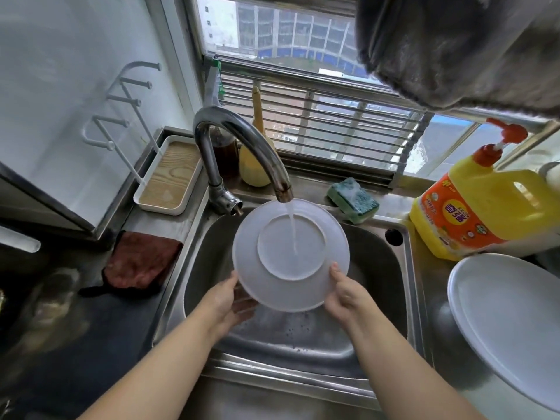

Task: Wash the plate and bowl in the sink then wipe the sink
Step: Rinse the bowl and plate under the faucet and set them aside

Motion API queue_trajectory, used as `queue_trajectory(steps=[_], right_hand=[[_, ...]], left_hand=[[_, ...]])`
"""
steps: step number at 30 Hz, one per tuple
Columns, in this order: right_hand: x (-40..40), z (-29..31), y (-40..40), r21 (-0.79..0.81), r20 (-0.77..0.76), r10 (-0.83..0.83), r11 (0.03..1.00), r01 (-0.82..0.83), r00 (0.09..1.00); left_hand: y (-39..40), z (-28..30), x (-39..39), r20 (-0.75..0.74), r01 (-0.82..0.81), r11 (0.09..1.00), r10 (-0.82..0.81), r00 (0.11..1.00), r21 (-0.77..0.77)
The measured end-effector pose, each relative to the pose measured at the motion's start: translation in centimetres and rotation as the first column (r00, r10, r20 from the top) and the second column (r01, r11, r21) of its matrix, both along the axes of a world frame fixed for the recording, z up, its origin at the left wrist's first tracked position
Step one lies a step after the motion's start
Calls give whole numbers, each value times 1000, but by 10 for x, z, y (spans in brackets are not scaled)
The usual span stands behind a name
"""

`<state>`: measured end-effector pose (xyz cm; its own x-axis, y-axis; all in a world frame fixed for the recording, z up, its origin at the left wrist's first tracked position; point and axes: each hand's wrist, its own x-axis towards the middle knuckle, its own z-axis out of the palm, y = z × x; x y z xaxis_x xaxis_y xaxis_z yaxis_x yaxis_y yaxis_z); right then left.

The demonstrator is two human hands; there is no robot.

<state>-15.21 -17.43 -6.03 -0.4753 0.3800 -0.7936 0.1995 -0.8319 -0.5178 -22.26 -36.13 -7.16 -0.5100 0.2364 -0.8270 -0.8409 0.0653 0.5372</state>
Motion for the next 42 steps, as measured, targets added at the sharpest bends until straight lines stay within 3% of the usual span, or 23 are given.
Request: queue_trajectory(steps=[5,9,12,15,21,26,36,42], right_hand=[[11,-4,-9,-275,-65,-63,960,42,996],[11,-2,-16,-290,-33,-5,957,-5,999],[11,-1,-21,-282,-17,45,958,-48,999],[18,-1,-18,-220,-24,98,970,-100,995],[33,30,3,31,-126,150,989,-147,981],[39,54,9,216,-210,156,970,-110,965],[68,40,21,-23,-260,-125,992,123,958],[61,18,25,-55,-293,-123,992,112,948]], left_hand=[[0,26,0,-188,-85,990,105,976,113],[-3,57,4,-383,-2,998,28,923,68],[-8,69,11,-441,19,999,4,898,48],[-13,68,18,-381,-9,998,31,924,61],[-11,40,28,-90,-84,993,91,992,80],[17,34,20,0,-122,986,123,992,112],[66,42,-24,11,-59,968,59,998,245],[86,53,-27,-100,-92,961,122,987,261]])
